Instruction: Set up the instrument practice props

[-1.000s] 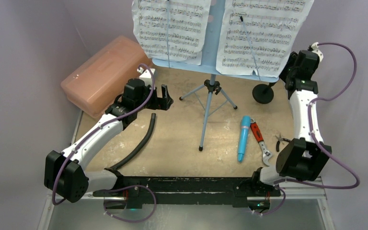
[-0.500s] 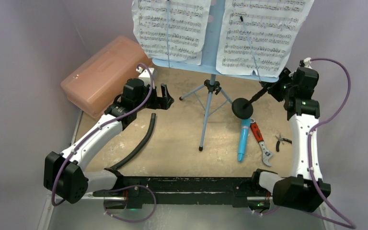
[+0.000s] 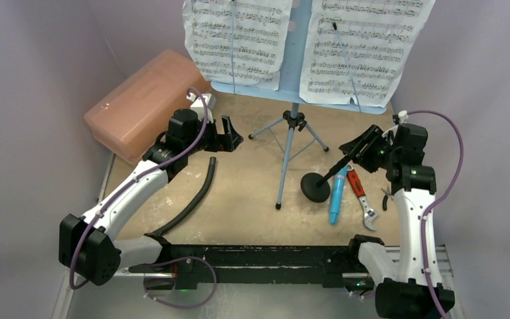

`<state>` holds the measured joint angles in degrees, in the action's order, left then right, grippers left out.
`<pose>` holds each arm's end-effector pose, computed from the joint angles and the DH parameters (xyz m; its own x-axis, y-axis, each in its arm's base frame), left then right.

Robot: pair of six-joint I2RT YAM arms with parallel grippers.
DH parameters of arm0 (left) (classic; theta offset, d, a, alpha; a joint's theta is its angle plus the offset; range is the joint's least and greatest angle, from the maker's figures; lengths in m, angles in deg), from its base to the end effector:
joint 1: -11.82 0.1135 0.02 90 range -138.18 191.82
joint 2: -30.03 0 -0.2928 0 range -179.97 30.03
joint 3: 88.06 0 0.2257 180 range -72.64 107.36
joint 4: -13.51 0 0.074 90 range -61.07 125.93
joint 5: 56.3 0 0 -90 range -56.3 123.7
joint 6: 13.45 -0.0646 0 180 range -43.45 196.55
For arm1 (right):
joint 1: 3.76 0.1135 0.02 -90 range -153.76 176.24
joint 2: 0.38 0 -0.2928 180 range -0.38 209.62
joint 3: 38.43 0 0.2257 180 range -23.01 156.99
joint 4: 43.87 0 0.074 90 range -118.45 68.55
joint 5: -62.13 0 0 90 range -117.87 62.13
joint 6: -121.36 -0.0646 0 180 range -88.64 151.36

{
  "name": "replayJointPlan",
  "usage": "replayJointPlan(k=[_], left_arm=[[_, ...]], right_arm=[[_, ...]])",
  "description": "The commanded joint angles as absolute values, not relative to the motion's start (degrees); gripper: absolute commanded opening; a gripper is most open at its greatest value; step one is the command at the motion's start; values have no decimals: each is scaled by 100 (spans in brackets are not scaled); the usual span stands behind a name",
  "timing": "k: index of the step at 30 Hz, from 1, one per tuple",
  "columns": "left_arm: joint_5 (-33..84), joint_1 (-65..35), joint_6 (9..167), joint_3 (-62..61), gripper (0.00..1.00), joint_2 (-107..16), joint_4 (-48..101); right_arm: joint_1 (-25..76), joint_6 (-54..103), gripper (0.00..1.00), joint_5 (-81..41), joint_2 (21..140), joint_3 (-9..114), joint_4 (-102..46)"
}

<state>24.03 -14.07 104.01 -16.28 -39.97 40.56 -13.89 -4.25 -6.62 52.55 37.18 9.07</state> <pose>0.2381 -0.1276 0.3369 -0.6023 -0.2130 -0.7694 0.3261 0.8140 -0.4806 0.1692 -0.0064 0.3665 -0.4873 0.6383 -0.5959 0.1716 0.7391 0.6514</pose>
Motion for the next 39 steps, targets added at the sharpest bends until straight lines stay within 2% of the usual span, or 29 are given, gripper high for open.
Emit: replayJointPlan(k=[1, 8, 16, 18, 20, 26, 30, 33, 39], left_arm=[[2281, -1393, 10616, -1617, 94, -3745, 3867], [1934, -1393, 10893, -1764, 93, -3559, 3732], [1382, -1575, 11149, -2004, 92, -3386, 3456], [1502, -1753, 11125, -2112, 95, -3292, 3339], [1751, -2087, 11118, -2229, 99, -3195, 3213], [1918, -2892, 11115, -2331, 99, -3254, 2976], [1803, -3103, 10985, -2352, 99, -3324, 2977], [1781, -3231, 10874, -2298, 99, -3349, 2706], [1693, -3611, 10612, -2030, 99, -3589, 2550]], right_arm=[[-1169, -744, 0, -88, 4863, 3517, 849], [-475, -983, 0, -321, 4773, 3402, 1040], [-420, -787, 0, -252, 4716, 3359, 1358], [-420, -722, 8, -32, 4799, 3333, 1324], [-420, -690, 21, 151, 4867, 3280, 1227], [-420, -641, 53, 473, 5051, 3325, 1051], [-420, -539, 70, 711, 5227, 3512, 997], [-425, -504, 76, 882, 5367, 3606, 955], [-424, -410, 78, 697, 5504, 3647, 905]])
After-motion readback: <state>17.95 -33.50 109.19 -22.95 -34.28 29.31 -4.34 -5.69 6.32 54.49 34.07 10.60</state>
